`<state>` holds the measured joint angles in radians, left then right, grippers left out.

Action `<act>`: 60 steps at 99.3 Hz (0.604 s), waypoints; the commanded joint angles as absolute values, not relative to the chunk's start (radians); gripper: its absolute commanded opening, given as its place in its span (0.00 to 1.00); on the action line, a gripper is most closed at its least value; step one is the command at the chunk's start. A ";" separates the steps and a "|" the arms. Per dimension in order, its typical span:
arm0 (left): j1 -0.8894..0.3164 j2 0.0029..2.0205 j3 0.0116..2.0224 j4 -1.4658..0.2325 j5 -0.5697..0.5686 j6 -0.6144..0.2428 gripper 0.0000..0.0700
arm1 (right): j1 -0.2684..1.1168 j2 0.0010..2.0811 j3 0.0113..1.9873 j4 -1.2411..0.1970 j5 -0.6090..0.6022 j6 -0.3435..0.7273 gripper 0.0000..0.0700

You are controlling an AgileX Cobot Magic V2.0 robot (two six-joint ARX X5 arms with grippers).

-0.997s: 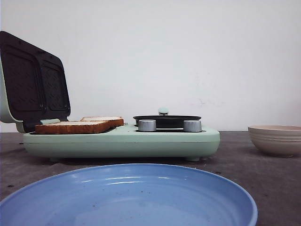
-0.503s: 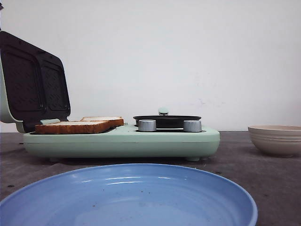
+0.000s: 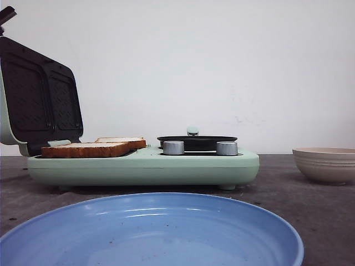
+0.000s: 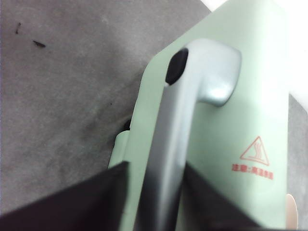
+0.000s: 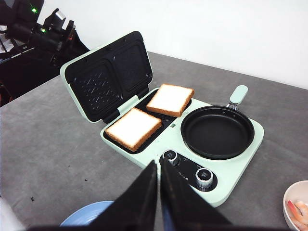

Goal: Make breakfast with bread and shrimp
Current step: 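Grasp the lid handle with the left gripper and swing the lid closed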

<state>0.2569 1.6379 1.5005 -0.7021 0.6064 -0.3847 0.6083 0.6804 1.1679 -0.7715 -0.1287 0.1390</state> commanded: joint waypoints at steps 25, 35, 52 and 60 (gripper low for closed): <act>0.201 1.656 1.527 -0.652 0.654 -0.414 0.00 | 0.617 0.684 1.187 -0.755 -0.126 0.158 0.00; 0.159 1.656 1.527 -0.630 0.655 -0.414 0.00 | 0.617 0.684 1.187 -0.755 -0.126 0.158 0.00; 0.077 1.656 1.527 -0.580 0.655 -0.414 0.00 | 0.617 0.684 1.187 -0.755 -0.126 0.159 0.00; 0.035 1.656 1.527 -0.556 0.654 -0.413 0.00 | 0.617 0.684 1.187 -0.755 -0.126 0.166 0.00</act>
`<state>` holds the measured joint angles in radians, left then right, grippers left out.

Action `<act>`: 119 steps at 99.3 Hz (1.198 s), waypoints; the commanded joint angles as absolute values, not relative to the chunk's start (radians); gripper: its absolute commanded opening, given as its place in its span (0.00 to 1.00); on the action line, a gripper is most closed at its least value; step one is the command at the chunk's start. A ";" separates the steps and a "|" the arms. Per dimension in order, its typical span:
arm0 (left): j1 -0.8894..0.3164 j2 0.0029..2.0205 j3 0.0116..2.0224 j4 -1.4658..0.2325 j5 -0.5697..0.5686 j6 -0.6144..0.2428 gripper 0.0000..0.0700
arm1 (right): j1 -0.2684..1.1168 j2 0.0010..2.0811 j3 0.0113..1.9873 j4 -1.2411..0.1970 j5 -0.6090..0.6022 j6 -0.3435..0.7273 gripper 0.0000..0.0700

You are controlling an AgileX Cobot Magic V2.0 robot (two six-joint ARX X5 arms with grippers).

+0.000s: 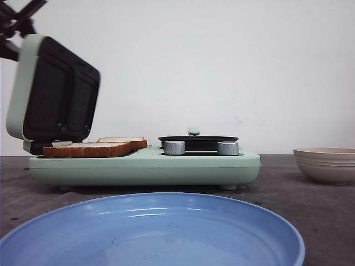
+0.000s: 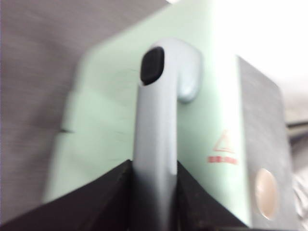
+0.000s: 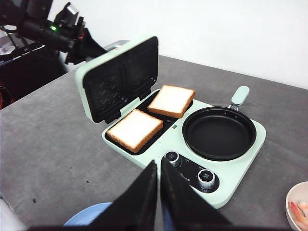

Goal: Make breakfast with bread and shrimp
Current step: 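Grasp the lid handle with the left gripper and swing the lid closed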

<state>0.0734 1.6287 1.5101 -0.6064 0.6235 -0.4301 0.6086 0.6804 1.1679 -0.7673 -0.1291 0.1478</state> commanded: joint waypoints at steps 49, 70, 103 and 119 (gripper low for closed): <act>-0.254 1.666 1.527 -0.450 0.282 -0.344 0.00 | 0.617 0.684 1.187 -0.756 -0.130 0.172 0.00; -0.339 1.722 1.527 -0.426 0.228 -0.344 0.00 | 0.617 0.684 1.187 -0.757 -0.130 0.172 0.00; -0.382 1.820 1.527 -0.459 0.229 -0.314 0.08 | 0.617 0.684 1.187 -0.756 -0.130 0.177 0.00; -0.385 1.823 1.527 -0.452 0.230 -0.315 0.48 | 0.617 0.684 1.187 -0.757 -0.130 0.183 0.00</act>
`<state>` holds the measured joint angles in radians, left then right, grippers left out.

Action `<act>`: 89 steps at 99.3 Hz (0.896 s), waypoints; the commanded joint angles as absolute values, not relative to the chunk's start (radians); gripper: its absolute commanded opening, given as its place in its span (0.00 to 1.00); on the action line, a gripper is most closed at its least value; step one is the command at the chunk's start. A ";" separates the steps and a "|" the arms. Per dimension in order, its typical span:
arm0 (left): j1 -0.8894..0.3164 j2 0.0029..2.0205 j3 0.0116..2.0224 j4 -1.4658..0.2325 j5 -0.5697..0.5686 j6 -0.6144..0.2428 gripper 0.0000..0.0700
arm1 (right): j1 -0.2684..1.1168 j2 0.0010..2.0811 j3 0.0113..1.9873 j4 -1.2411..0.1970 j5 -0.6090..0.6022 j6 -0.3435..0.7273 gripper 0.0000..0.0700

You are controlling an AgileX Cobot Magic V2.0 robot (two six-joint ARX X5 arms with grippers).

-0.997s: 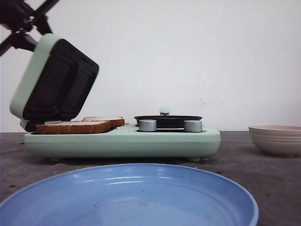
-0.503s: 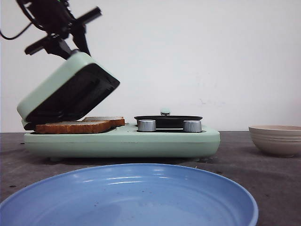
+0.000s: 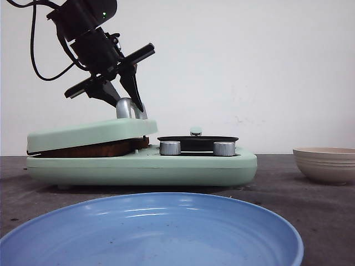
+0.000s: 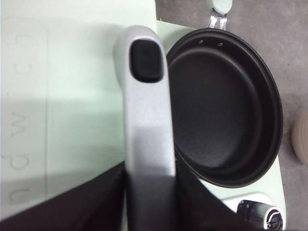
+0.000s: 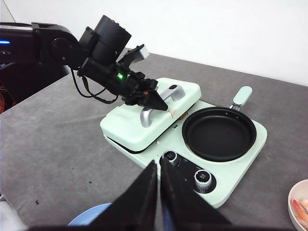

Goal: Make breakfast with bread and shrimp
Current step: 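Grasp the lid handle with the left gripper and swing the lid closed, then grasp the rim of the cream shrimp bowl with the right gripper and lift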

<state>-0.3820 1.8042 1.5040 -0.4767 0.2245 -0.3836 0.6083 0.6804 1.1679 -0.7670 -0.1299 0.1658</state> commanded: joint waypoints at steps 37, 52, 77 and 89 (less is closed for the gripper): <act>-0.385 1.736 1.601 -0.506 0.295 -0.352 0.83 | 0.617 0.685 1.187 -0.756 -0.088 0.184 0.00; -0.385 1.610 1.610 -0.560 0.296 -0.351 0.34 | 0.616 0.699 1.187 -0.756 0.073 0.219 0.00; -0.387 1.358 1.610 -0.712 0.296 -0.259 0.00 | 0.547 0.789 1.187 -0.752 0.207 0.226 0.00; -0.387 1.231 1.610 -0.771 0.296 -0.216 0.00 | 0.431 0.869 1.187 -0.744 0.157 0.228 0.00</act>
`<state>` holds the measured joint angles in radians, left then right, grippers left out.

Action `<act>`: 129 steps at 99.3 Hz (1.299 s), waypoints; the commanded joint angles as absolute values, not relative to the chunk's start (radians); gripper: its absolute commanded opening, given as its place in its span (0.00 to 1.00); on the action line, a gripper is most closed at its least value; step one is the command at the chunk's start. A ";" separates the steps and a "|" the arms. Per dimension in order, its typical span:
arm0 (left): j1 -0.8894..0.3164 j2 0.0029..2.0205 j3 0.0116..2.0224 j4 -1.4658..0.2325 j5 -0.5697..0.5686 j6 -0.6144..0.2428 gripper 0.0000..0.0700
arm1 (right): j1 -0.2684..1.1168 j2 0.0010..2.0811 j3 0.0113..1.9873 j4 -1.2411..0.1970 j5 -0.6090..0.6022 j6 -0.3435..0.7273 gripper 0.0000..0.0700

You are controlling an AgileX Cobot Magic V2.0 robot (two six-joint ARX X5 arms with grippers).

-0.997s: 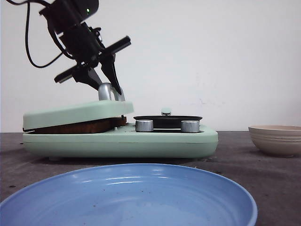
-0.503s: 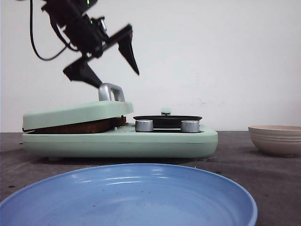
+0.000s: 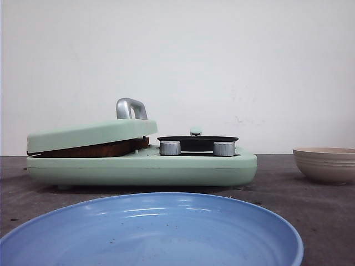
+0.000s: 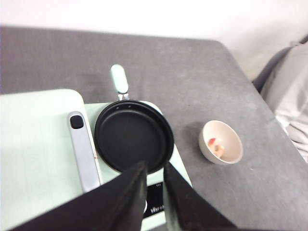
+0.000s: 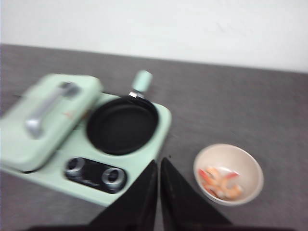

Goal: Make breakfast with bread and shrimp
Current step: 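Grasp the rim of the cream shrimp bowl with the right gripper and lift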

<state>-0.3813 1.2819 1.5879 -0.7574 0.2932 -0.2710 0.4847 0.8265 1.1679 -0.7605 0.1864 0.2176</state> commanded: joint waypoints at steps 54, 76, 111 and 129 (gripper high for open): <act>-0.427 0.908 1.610 -0.876 0.199 -0.115 0.00 | -0.181 1.482 1.187 -0.786 -0.285 0.228 0.51; -0.427 0.908 1.610 -0.896 0.199 -0.117 0.00 | -0.188 1.613 1.187 -0.717 -0.284 0.233 0.49; -0.427 0.908 1.610 -0.939 0.199 -0.119 0.00 | -0.200 1.728 1.187 -0.544 -0.290 0.289 0.34; -0.427 0.908 1.610 -0.940 0.199 -0.119 0.00 | -0.200 1.788 1.187 -0.503 -0.336 0.304 0.33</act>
<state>-0.4213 0.9020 1.5887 -0.9466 0.2031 -0.1287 -0.1970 1.7542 1.1679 -0.5243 -0.3138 0.2787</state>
